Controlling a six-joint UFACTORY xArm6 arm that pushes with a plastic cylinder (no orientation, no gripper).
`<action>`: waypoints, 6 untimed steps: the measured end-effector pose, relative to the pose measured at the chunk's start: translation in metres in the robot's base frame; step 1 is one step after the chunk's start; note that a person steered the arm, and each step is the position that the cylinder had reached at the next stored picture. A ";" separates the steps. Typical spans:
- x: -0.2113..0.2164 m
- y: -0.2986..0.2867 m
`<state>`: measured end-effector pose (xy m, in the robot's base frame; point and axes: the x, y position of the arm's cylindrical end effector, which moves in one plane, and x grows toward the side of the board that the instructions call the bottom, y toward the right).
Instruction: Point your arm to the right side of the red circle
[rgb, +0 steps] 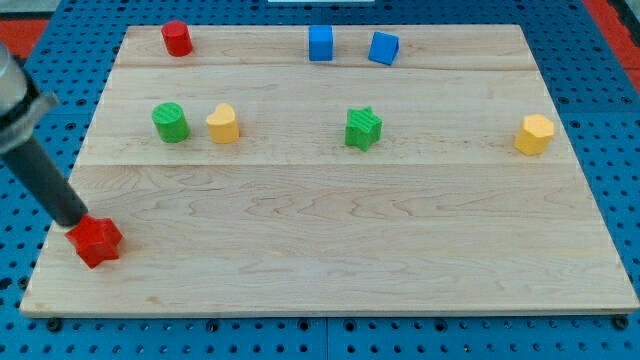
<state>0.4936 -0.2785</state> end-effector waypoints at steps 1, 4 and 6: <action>-0.112 -0.019; -0.300 0.132; -0.269 0.036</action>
